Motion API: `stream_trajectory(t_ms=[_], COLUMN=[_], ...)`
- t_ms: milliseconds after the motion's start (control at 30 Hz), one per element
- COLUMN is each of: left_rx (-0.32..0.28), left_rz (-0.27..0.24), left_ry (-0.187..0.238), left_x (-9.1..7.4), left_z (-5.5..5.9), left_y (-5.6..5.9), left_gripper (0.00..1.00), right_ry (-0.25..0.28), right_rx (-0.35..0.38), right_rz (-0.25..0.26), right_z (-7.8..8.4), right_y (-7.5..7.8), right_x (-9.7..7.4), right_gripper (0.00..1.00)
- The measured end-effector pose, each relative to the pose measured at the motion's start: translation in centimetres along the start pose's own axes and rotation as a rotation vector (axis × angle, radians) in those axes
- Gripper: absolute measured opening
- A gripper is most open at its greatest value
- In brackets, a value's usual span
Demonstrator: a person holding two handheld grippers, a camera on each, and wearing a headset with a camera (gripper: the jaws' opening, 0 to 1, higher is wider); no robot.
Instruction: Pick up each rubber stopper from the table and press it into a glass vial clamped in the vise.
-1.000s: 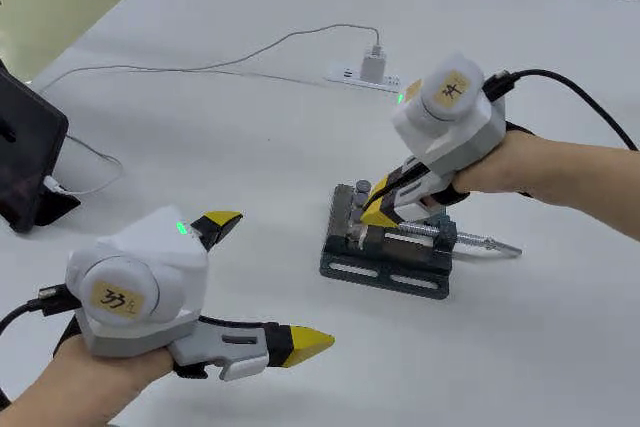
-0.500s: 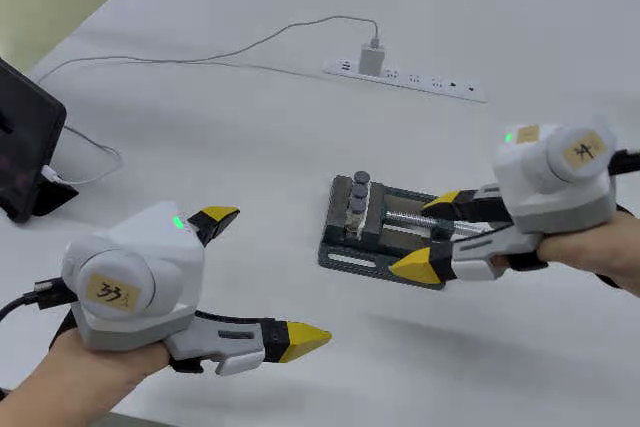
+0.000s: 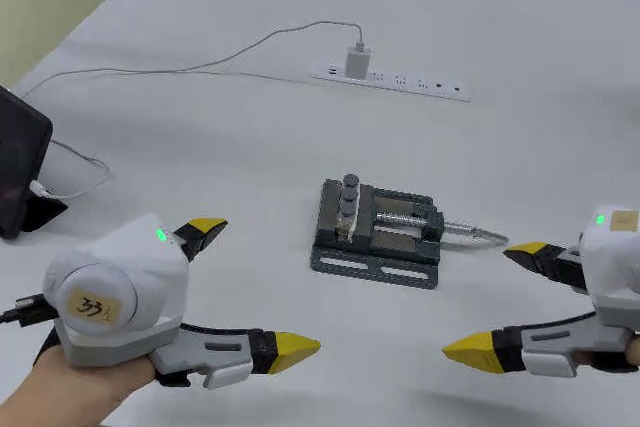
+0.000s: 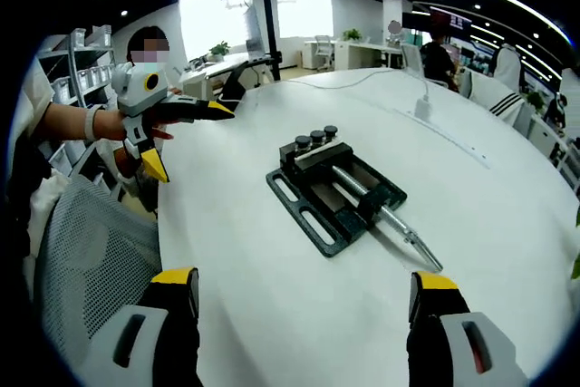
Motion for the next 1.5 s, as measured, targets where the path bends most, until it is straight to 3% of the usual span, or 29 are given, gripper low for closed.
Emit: stream_trajectory(t_ms=[67, 167, 200, 300, 700, 1100, 1233, 1500], left_rx=[-0.004, -0.011, -0.01, -0.01, -0.017, -0.034, -0.026, -0.008], left_rz=[-0.002, -0.015, -0.016, -0.016, -0.01, -0.015, 0.002, 0.008], left_ry=[0.001, 0.004, 0.002, -0.006, -0.017, -0.024, -0.047, -0.069], left_x=[-0.1, -0.2, -0.2, -0.4, -0.5, 0.3, 0.2, 0.4], left_z=[0.0, 0.1, 0.1, 0.3, 0.7, 1.0, 0.7, 0.9], left_y=[-0.1, -0.2, -0.1, 0.0, 0.3, -0.2, 0.0, -0.4], left_gripper=[0.99, 0.99, 0.99, 0.99, 0.99, 0.99, 0.99, 0.99], right_ry=[0.015, 0.101, 0.091, 0.082, 0.101, 0.084, 0.108, 0.104], right_rx=[0.018, 0.154, 0.161, 0.138, 0.188, 0.196, 0.219, 0.232], right_rz=[0.018, 0.032, 0.034, 0.046, 0.06, 0.066, 0.066, 0.068], right_z=[0.3, 0.3, 0.5, 1.1, 1.7, 2.5, 2.5, 2.5], right_y=[0.1, -0.2, -0.2, 0.2, 0.0, 0.6, 0.9, 0.9], right_x=[-0.5, -1.1, -1.2, -1.5, -1.8, -1.4, -1.3, -1.0], right_gripper=[0.99, 0.99, 0.99, 0.99, 0.99, 0.98, 0.98, 0.99])
Point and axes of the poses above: the centre of the closed fingertips' face, and the gripper's own axes: x roughly forward along the fingers, y roughly to its right, z roughly out of its underside, the point moved 6 cm from there along -x, roughly backward along the fingers, and after that the axes turned 12 degrees about y, right-handed, at the moved point
